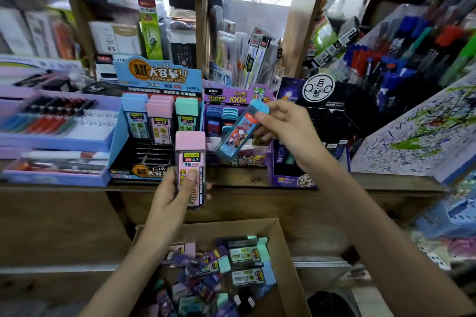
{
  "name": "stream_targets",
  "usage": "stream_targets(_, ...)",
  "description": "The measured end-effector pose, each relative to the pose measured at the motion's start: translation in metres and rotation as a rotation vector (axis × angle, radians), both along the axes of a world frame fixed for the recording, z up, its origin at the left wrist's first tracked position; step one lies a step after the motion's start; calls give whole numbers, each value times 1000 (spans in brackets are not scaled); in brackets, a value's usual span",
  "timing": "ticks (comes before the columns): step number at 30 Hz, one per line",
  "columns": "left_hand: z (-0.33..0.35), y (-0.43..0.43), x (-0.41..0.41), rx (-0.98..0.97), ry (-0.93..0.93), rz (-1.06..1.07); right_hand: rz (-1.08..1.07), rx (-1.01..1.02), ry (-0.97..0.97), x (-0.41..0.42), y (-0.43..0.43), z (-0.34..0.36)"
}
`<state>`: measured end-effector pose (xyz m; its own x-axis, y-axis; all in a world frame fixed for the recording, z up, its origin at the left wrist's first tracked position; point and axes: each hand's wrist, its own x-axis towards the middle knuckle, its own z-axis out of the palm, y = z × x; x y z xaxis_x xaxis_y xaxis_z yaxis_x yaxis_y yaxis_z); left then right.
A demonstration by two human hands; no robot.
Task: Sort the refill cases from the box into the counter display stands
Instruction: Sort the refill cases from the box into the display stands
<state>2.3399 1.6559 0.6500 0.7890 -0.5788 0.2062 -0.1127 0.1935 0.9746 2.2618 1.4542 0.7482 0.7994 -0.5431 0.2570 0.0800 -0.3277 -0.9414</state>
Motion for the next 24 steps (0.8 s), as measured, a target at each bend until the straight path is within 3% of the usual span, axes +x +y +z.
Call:
stream_targets(8,-6,31,20,-6,3,50,-106,-489,178,50,-19,1)
stream_targets(16,-9,32,23,-9,30,28,-147,-680,165,58,-20,-4)
stream_targets(24,-8,33,20,-10,41,8,-180,-993,349,65,-17,-22)
